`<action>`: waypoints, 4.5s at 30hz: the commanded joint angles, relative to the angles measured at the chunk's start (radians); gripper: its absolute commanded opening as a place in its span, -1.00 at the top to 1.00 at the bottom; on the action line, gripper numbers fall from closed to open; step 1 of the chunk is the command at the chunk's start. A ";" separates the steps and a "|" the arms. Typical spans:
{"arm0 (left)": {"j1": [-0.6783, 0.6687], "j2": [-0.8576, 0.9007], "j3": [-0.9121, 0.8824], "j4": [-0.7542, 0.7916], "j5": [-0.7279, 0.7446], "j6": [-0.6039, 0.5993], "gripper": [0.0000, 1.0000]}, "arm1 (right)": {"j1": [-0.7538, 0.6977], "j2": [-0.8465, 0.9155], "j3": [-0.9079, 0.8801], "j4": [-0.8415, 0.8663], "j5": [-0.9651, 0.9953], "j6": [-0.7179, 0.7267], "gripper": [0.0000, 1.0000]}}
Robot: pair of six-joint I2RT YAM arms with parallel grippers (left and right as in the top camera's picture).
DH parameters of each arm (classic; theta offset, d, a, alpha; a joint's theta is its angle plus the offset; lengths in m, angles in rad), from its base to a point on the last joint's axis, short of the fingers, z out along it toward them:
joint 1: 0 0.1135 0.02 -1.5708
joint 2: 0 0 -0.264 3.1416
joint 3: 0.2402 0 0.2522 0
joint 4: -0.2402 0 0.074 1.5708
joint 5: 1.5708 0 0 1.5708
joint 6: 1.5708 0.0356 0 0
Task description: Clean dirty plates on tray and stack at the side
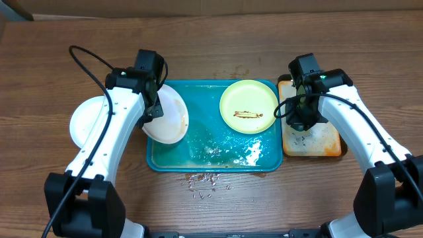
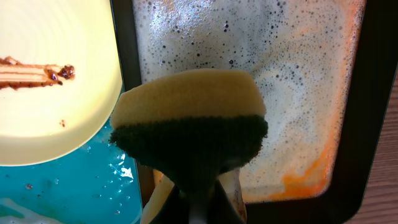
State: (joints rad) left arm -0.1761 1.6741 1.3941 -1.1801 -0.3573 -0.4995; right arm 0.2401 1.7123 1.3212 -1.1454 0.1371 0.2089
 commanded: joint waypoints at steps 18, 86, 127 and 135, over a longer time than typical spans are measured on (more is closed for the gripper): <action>-0.324 -0.101 0.017 0.006 -0.517 -0.029 0.92 | -0.002 -0.002 0.007 0.009 0.000 -0.004 0.92; -0.668 -0.097 0.016 -0.098 -0.991 -0.067 0.92 | -0.002 -0.002 0.007 0.003 0.000 0.004 0.92; -0.606 -0.099 0.016 -0.177 -0.925 -0.108 0.92 | -0.002 -0.002 0.007 -0.009 0.000 0.003 0.92; -0.603 -0.099 0.016 -0.203 -0.923 -0.118 0.91 | -0.002 -0.002 0.007 -0.012 0.000 0.003 0.92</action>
State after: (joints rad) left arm -0.7830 1.5932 1.3941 -1.3819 -1.2713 -0.5785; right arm 0.2401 1.7123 1.3212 -1.1603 0.1368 0.2089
